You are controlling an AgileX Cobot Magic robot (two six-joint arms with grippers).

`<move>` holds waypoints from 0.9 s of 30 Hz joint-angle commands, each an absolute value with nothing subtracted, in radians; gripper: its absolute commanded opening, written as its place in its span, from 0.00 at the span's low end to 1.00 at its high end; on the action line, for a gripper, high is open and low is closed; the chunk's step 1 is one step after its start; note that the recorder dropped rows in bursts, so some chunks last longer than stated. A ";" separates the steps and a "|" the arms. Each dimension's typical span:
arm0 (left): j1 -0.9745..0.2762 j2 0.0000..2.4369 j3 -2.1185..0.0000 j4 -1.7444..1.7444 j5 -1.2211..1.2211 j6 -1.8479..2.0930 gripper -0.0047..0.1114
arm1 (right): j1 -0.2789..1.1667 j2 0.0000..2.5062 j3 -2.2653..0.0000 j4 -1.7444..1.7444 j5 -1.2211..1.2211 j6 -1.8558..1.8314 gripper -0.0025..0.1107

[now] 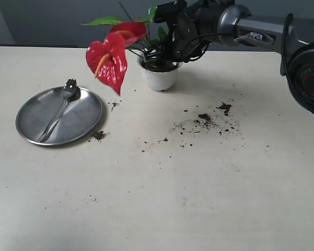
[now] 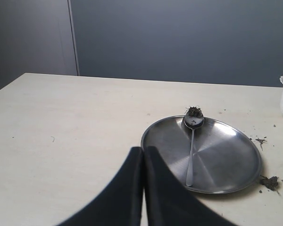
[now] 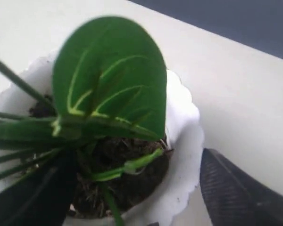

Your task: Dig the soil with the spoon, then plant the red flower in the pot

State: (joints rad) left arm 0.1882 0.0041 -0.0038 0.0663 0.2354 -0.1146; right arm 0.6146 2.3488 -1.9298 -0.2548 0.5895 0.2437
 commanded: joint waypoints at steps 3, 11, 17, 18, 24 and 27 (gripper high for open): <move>0.189 0.000 0.000 0.063 0.231 -0.121 0.05 | 0.607 2.307 -1.916 -0.248 0.706 0.164 0.64; 0.189 0.000 0.000 0.063 0.231 -0.121 0.05 | 0.607 2.253 -1.916 -0.156 0.792 0.016 0.64; 0.189 0.000 0.000 0.063 0.231 -0.121 0.05 | 0.605 2.225 -1.918 -0.137 0.819 -0.029 0.64; 0.189 0.000 0.000 0.063 0.231 -0.121 0.05 | 0.603 2.225 -1.918 -0.137 0.819 -0.033 0.64; 0.189 0.000 0.000 0.063 0.231 -0.121 0.05 | 0.570 2.242 -1.918 -0.065 0.772 -0.044 0.64; 0.189 0.000 0.000 0.063 0.231 -0.121 0.05 | 0.557 2.242 -1.918 -0.016 0.741 -0.054 0.66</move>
State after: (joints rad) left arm 0.1882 0.0041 -0.0038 0.0663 0.2354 -0.1146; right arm 0.5746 2.2432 -1.9201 -0.0567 0.7778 -0.0396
